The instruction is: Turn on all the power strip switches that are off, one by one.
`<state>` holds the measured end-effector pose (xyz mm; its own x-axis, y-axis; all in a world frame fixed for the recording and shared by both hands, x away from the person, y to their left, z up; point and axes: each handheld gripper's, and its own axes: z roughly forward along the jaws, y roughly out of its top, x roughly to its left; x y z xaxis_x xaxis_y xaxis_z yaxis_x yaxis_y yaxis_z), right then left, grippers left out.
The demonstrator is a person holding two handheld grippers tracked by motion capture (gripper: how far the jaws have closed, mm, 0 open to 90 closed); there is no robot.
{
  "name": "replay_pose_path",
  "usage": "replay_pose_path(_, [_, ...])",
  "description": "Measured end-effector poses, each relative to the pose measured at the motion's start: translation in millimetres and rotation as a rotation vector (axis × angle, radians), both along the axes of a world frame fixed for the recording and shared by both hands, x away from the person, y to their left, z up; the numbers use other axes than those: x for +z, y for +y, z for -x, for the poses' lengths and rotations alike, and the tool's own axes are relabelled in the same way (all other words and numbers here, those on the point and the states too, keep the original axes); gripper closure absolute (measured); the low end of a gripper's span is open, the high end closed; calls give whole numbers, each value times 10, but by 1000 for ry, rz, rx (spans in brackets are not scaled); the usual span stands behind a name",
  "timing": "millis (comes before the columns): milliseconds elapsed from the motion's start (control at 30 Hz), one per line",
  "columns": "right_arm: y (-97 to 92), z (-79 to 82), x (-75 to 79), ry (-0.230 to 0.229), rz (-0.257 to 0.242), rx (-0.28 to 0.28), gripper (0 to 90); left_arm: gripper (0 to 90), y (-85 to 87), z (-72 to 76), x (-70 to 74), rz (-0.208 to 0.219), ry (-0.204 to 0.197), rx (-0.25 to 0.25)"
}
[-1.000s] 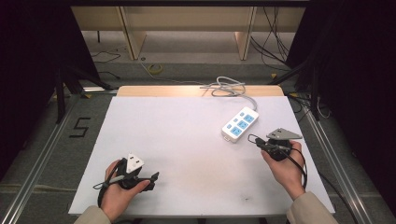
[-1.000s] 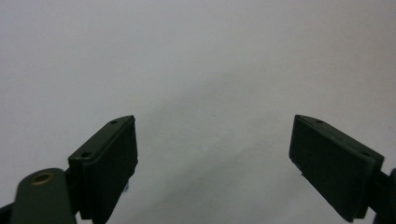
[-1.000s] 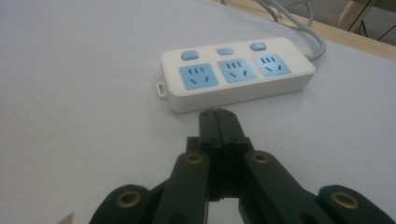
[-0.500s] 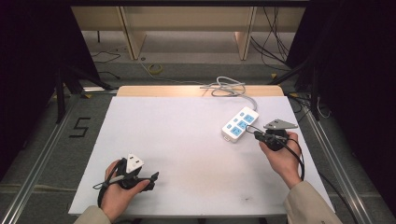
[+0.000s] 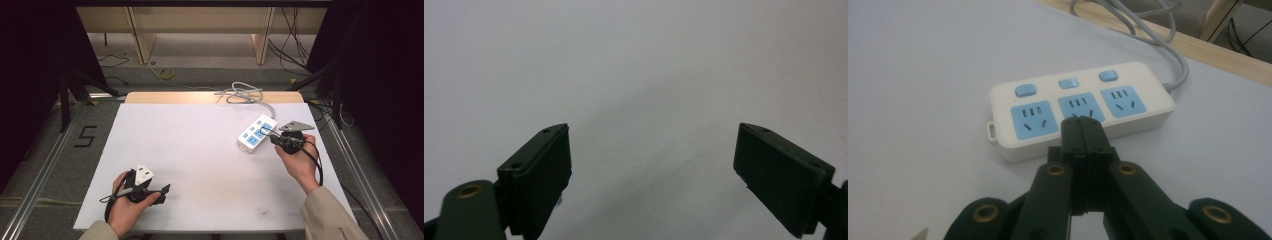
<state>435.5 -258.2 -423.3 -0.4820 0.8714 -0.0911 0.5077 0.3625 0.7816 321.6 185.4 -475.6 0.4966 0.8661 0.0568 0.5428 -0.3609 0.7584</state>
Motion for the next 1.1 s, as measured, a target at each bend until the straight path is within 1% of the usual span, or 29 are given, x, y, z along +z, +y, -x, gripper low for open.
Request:
replay_pose_path(133, [17,-37,2,3,5,0,900,152,2,-2,-1,1,1,1])
replay_pose_path(367, [53,-163,-12,14,15,-5,900,152,0,0,-4,2,2,2])
replay_pose_path(467, [58,-186,-23,17,7,-9,900,152,2,-1,-4,0,1,1])
replay_pose_path(800, [90,-292,-20,21,16,-13,900,153,2,-3,-8,-2,6,-3])
replay_pose_path(1100, [115,-387,-29,31,10,-16,900,153,3,-3,-9,-5,5,-3])
